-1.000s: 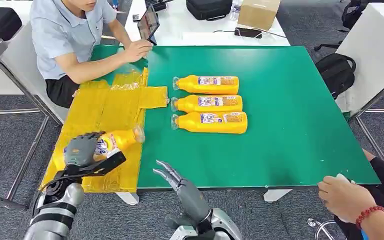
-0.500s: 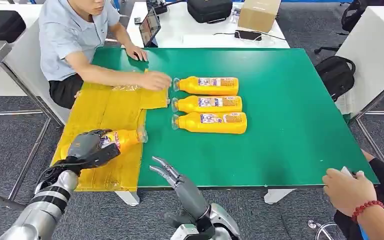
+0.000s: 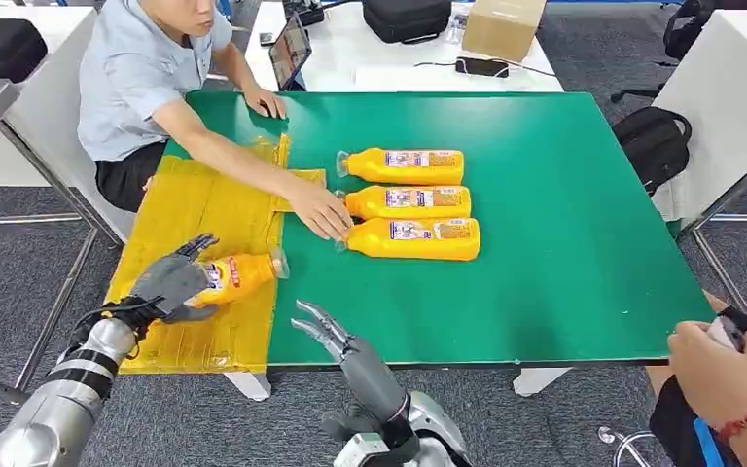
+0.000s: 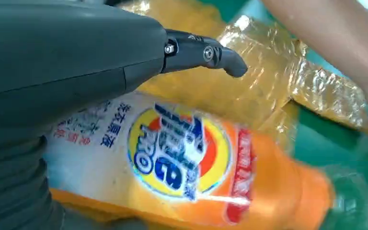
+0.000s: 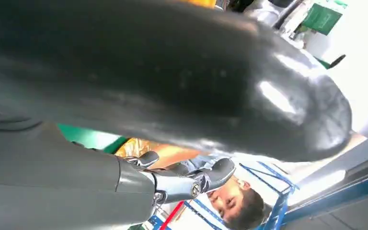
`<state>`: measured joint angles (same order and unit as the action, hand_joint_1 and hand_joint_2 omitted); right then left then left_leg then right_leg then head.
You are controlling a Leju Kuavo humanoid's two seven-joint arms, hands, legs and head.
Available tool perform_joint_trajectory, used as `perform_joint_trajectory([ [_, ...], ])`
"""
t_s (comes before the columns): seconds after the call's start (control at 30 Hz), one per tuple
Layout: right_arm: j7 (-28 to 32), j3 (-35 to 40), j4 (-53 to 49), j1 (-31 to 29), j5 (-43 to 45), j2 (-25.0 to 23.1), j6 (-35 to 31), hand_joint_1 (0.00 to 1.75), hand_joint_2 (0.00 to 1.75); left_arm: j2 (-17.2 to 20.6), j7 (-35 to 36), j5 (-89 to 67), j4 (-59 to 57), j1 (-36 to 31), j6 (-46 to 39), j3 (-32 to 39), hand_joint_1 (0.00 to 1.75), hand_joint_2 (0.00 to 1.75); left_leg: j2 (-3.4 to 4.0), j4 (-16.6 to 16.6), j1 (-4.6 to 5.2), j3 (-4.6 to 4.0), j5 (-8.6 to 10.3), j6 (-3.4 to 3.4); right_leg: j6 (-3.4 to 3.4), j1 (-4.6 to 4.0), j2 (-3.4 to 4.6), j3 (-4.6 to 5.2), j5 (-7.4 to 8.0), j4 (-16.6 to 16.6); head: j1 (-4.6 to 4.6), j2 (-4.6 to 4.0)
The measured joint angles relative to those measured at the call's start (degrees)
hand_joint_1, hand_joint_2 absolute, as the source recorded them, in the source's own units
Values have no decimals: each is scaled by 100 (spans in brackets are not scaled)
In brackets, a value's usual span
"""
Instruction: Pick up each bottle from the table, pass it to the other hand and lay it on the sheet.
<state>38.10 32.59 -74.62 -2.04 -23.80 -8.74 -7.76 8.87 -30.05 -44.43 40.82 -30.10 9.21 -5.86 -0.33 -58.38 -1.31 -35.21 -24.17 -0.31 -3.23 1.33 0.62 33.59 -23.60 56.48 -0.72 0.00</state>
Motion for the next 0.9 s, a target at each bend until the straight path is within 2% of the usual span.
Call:
perform_joint_trajectory([
  [0.13,0,50,35,-26,15,33,-68,0,0,46,7,564,204,88,380,2,0,175,0,0,0,-3,-1,0,-1,0,0,3,-1,0,0,0],
  [0.23,0,83,153,-41,15,109,-214,0,0,123,210,2388,1709,964,1186,9,0,175,4,-1,0,-34,0,0,0,0,0,38,-1,-1,0,0],
  [0.4,0,85,173,-40,-43,112,-273,0,0,110,221,2746,2321,1234,1210,41,0,175,3,-1,-1,-37,0,0,0,0,0,48,-1,-1,0,0],
  [0.47,0,68,173,-13,-250,105,-343,0,0,-153,252,3014,2712,1334,896,177,0,175,3,-4,0,-41,0,0,0,1,-1,60,0,-3,2,0],
  [0.53,0,-41,92,98,-607,44,-300,0,0,-718,521,3232,3325,1361,531,361,0,175,-31,-5,0,-52,3,4,-2,1,-29,53,-2,-4,-2,0],
  [0.63,0,-201,-185,257,-813,-59,-304,0,0,-1371,839,3590,4167,1404,303,404,0,175,-28,-5,6,-67,3,6,-8,4,-30,52,3,-5,-2,0],
  [0.73,0,-336,-380,356,-887,-116,-260,0,0,-1762,959,3700,4691,1405,250,433,0,175,-12,-5,9,-64,-1,8,-9,6,-23,57,5,-9,0,0],
  [0.77,0,-374,-428,381,-901,-122,-249,0,175,-1854,970,3735,4812,1411,235,444,0,175,-12,-5,8,-64,-1,8,-9,4,-23,59,5,-9,-2,0],
  [0.9,-9,-468,-540,436,-1221,-160,-446,0,175,-2114,832,3910,5120,1483,189,590,0,175,-13,-5,-2,-63,1,5,-8,-3,-24,60,4,-4,2,0],
])
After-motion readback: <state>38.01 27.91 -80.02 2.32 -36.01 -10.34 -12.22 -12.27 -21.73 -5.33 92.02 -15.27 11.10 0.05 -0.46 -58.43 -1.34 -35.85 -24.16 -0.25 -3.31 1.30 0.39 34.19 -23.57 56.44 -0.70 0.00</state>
